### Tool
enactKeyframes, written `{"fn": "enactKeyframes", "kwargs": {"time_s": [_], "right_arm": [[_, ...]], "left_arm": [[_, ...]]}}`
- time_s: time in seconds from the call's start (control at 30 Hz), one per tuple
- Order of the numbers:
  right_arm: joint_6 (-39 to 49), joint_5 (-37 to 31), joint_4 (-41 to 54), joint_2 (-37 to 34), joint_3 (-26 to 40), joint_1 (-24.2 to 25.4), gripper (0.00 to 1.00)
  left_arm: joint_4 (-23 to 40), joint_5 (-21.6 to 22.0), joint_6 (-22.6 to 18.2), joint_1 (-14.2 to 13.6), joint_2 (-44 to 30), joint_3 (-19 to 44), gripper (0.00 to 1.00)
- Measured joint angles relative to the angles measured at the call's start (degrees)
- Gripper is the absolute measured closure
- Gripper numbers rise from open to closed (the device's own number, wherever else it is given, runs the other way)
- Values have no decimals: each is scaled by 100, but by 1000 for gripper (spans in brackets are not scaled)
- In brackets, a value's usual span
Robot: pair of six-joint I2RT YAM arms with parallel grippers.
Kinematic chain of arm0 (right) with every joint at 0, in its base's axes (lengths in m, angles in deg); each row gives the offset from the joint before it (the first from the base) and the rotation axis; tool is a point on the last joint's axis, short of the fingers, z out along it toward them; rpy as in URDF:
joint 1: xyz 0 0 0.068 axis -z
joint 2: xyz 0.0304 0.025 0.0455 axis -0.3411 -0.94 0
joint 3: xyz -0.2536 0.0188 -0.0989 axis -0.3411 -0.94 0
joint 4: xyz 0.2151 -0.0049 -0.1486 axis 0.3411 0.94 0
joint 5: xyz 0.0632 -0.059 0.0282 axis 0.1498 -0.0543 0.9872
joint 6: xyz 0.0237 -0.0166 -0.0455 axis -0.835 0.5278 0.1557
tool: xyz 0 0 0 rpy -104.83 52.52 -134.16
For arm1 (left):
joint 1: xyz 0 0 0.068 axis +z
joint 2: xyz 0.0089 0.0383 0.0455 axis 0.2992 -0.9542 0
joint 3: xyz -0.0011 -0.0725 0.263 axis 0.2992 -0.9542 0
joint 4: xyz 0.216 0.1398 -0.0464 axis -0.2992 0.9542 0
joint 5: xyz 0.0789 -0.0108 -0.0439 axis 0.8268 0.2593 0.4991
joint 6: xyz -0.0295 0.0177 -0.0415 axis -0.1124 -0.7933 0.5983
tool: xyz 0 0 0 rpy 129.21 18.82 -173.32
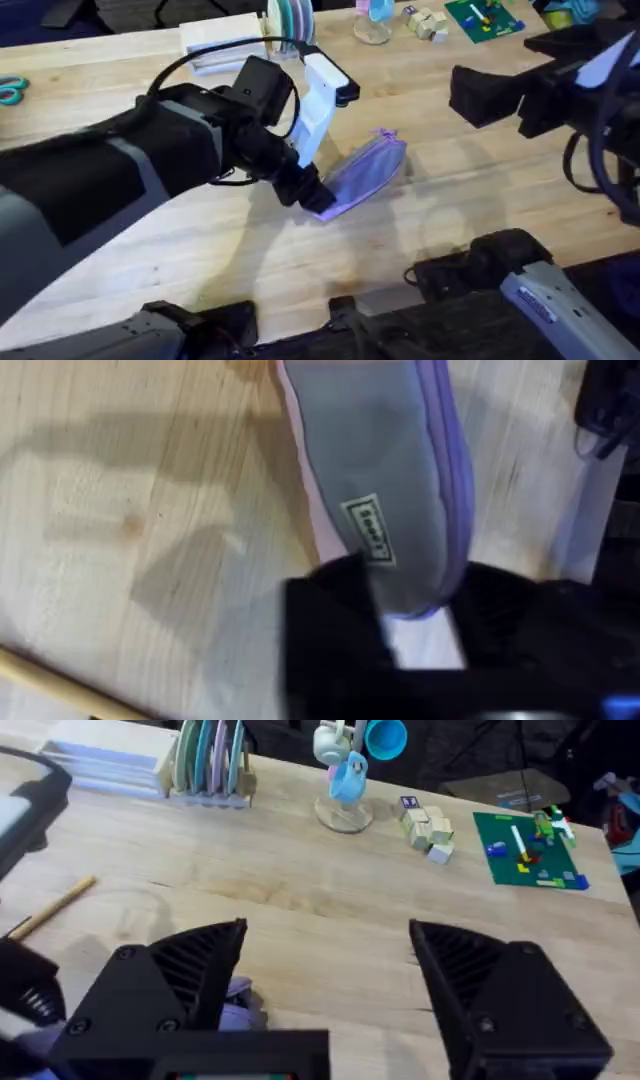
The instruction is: Unzip the bag, pick up the pens from the table one at a time and place them inside, then zip the bag closed.
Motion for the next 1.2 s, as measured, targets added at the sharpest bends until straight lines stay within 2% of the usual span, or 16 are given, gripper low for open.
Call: {"fn": "enactKeyframes", "kwargs": {"time_s": [0.07, 0.13, 0.33, 0.47, 0.6, 0.73, 0.87, 1.2], "right_arm": [[0, 0, 4, -1, 0, 0, 3], [0, 0, 6, 1, 0, 0, 3], [-135, 28, 160, -1, 0, 0, 3], [-356, 398, 126, -86, 1, 0, 3], [-447, 1024, 80, -531, 2, 0, 3], [-505, 1376, 61, -1099, 2, 0, 4], [-694, 1529, -16, -1589, 2, 0, 4], [-1518, 1633, -33, -2312, 2, 0, 4]], "left_arm": [[-38, 36, 5, 0, 0, 0, 884], [-59, 69, 11, -2, 0, 0, 950], [-63, 77, 11, -2, 0, 0, 956], [-63, 79, 11, -2, 0, 0, 957], [-63, 80, 11, -2, 0, 0, 957], [-63, 82, 11, -2, 0, 0, 957], [-63, 82, 11, -2, 0, 0, 958], [-63, 82, 11, -2, 0, 0, 958]]}}
